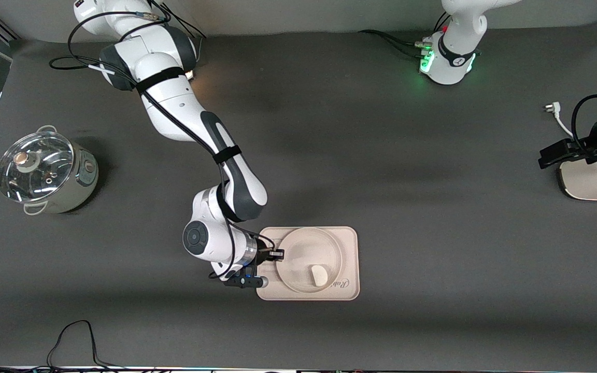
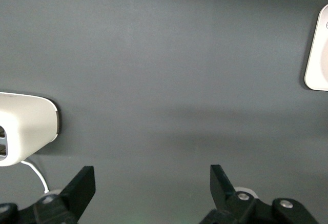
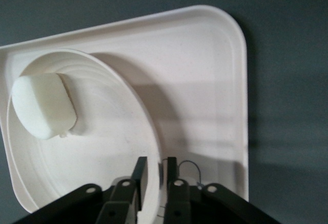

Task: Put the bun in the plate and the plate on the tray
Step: 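Lower the plate onto the tray and open the right gripper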

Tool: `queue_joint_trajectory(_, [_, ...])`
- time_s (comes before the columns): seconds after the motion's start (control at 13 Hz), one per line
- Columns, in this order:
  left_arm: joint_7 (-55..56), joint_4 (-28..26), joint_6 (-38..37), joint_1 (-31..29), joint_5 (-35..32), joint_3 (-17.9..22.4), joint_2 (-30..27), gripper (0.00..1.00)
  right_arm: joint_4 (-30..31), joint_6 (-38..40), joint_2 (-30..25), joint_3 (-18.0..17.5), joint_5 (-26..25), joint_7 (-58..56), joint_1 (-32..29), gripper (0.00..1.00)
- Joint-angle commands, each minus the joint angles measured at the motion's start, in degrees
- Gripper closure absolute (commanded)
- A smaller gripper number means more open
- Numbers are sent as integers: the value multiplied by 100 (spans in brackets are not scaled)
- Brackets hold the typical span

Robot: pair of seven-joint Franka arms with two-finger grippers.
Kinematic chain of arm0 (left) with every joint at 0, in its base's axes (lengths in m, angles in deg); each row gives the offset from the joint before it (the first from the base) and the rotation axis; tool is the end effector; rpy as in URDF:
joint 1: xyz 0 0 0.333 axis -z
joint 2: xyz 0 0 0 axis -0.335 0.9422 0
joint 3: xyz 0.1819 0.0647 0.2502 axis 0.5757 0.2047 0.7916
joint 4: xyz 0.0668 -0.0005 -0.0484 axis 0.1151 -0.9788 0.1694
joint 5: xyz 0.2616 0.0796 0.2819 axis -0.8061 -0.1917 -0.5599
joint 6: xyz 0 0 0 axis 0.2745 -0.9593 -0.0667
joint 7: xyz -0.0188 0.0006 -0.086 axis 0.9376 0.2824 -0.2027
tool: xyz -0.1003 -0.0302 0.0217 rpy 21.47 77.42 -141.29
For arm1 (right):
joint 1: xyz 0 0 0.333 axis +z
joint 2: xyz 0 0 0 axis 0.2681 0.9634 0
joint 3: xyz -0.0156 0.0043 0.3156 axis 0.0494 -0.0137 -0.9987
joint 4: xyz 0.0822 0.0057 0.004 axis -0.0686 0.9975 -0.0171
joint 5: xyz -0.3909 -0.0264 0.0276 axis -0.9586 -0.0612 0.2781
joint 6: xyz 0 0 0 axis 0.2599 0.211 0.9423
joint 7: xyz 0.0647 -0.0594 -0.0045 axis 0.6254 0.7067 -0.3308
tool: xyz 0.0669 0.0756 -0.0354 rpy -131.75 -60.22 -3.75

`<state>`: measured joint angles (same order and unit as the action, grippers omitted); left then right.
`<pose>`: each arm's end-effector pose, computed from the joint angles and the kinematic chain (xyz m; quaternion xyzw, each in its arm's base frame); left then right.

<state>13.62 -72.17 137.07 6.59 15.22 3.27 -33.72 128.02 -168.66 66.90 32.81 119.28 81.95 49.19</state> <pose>0.5741 0.0079 0.5803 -0.9985 -0.0448 0.0314 0.0041 0.7074 0.3622 0.1863 -0.9799 0.0445 0.0006 0.1947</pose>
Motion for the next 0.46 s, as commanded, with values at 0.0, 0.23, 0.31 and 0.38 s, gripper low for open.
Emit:
queue_joint_trajectory(0.0, [-21,143,-85,68,-57,34,72,0,-95,341,-357,-12,-68,178,-76,0])
queue_joint_trajectory(0.23, [-21,152,-94,68,-48,34,72,0,-24,1044,-1041,129,-487,213,-138,0])
queue_joint_trajectory(0.31, [-30,152,-94,68,-48,34,72,0,63,1263,-1313,129,-812,248,-147,0])
queue_joint_trajectory(0.38, [-30,152,-94,68,-48,34,72,0,316,1405,-1734,129,-1103,327,-182,0])
